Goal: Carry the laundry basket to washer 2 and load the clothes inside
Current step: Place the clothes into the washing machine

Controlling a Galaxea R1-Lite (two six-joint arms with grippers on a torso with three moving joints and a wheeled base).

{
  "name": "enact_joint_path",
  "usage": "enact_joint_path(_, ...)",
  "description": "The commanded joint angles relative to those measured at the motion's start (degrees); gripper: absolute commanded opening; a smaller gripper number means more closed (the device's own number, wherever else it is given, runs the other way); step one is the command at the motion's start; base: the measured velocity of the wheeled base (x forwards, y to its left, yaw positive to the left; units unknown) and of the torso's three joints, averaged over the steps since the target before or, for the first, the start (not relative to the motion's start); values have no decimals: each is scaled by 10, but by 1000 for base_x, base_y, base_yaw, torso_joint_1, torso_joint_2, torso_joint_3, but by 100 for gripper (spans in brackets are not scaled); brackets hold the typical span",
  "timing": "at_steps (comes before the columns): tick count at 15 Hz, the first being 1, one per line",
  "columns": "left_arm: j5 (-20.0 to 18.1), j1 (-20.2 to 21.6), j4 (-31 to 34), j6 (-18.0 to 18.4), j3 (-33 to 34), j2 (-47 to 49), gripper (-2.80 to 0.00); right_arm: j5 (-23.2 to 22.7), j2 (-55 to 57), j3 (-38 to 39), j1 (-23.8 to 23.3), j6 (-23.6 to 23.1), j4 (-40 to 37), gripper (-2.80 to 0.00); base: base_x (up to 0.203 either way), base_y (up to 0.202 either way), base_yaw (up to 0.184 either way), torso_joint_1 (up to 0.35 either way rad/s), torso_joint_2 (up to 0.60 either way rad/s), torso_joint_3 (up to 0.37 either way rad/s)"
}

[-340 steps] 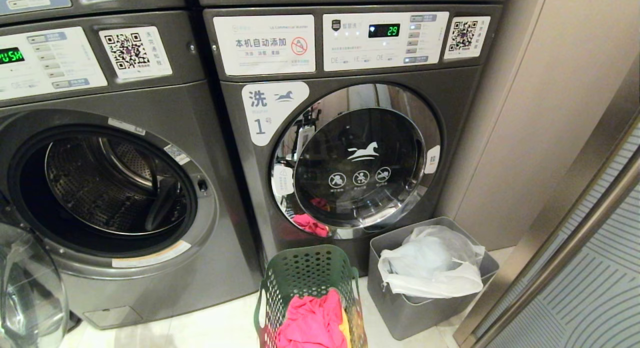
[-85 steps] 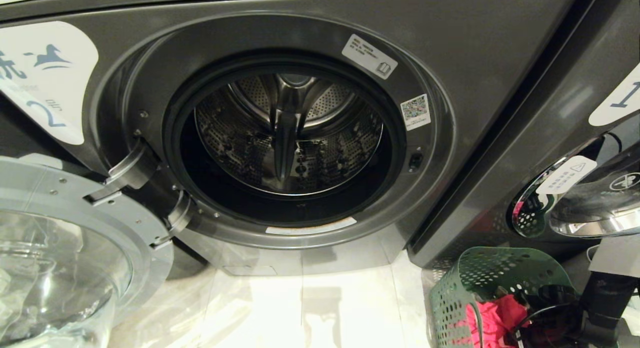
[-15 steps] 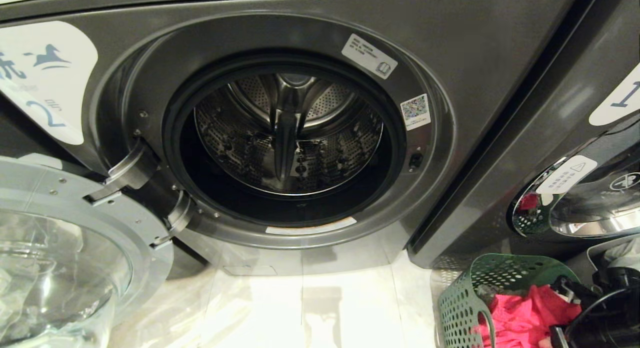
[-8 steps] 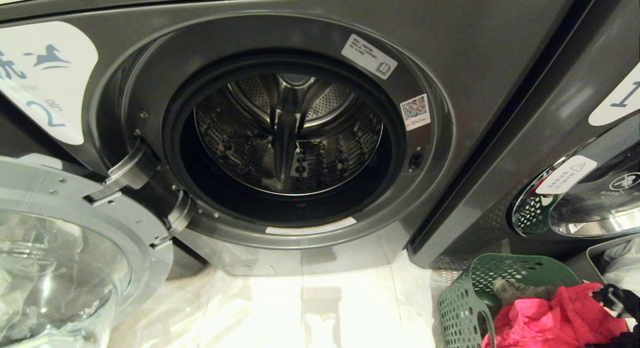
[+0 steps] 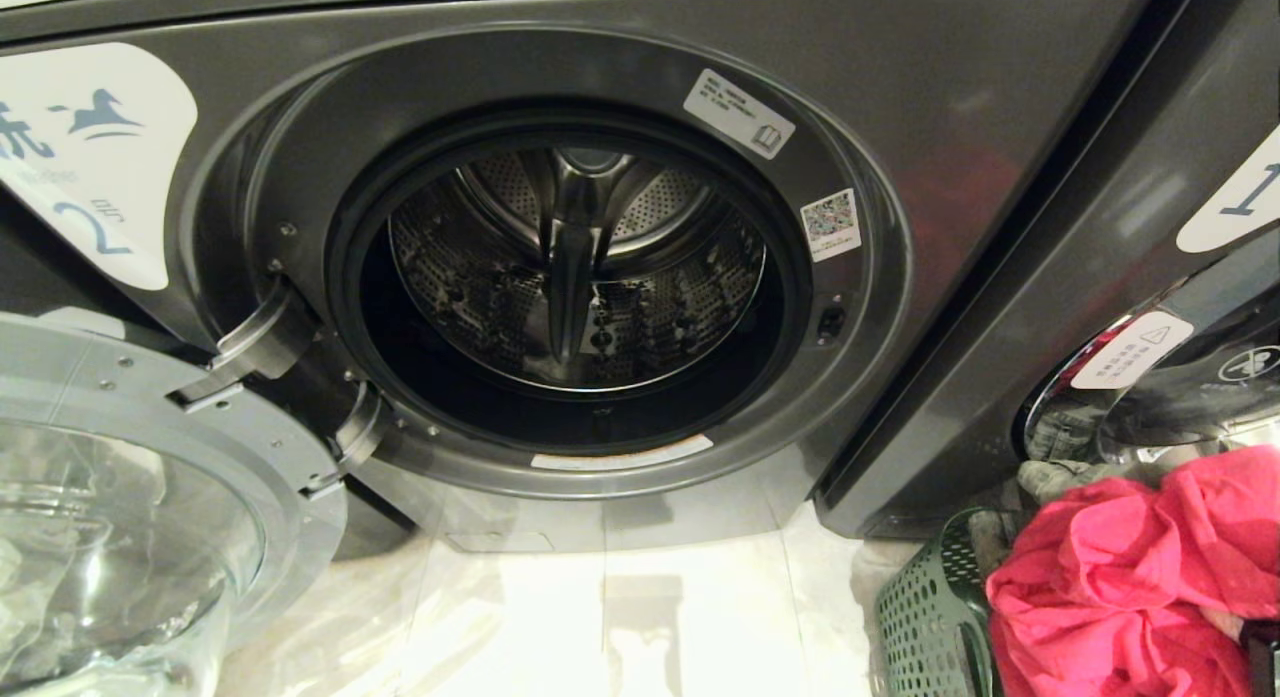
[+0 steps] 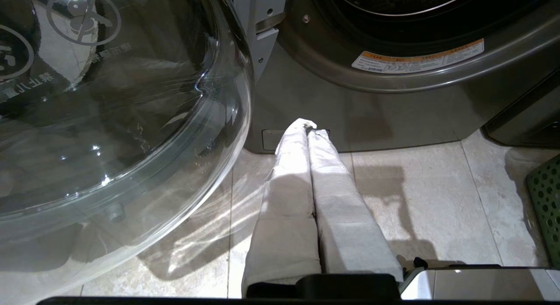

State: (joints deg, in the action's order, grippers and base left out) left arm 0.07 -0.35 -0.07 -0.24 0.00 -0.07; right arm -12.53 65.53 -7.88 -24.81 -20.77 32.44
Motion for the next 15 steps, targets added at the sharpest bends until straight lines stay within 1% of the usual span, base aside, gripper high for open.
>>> enact_joint_path(1, 0, 0, 0, 0, 0, 1, -280, -1, -55, -12, 19, -9, 4, -280, 0, 0, 0, 0, 0, 0)
enact_joint_path(4, 0, 0, 0, 0, 0, 1, -280, -1, -101, -35, 65, -17, 3, -280, 0, 0, 0, 0, 0, 0)
enact_joint_path(6, 0, 0, 0, 0, 0, 1, -280, -4, -120, -37, 90, -23, -2, -280, 0, 0, 0, 0, 0, 0)
enact_joint_path(8, 0, 0, 0, 0, 0, 1, -280, -15, -129, -34, 128, -32, -4, -280, 0, 0, 0, 0, 0, 0)
enact_joint_path(11, 0, 0, 0, 0, 0, 1, -280, -22, -131, -28, 215, -41, -5, -280, 0, 0, 0, 0, 0, 0)
enact_joint_path(12, 0, 0, 0, 0, 0, 1, -280, -22, -129, -24, 236, -42, -5, -280, 0, 0, 0, 0, 0, 0)
enact_joint_path(13, 0, 0, 0, 0, 0, 1, -280, -22, -122, -20, 271, -43, -5, -280, 0, 0, 0, 0, 0, 0)
enact_joint_path(14, 0, 0, 0, 0, 0, 1, -280, -20, -114, -18, 291, -46, -4, -280, 0, 0, 0, 0, 0, 0)
enact_joint_path(15, 0, 0, 0, 0, 0, 1, -280, -18, -99, -20, 325, -49, -3, -280, 0, 0, 0, 0, 0, 0)
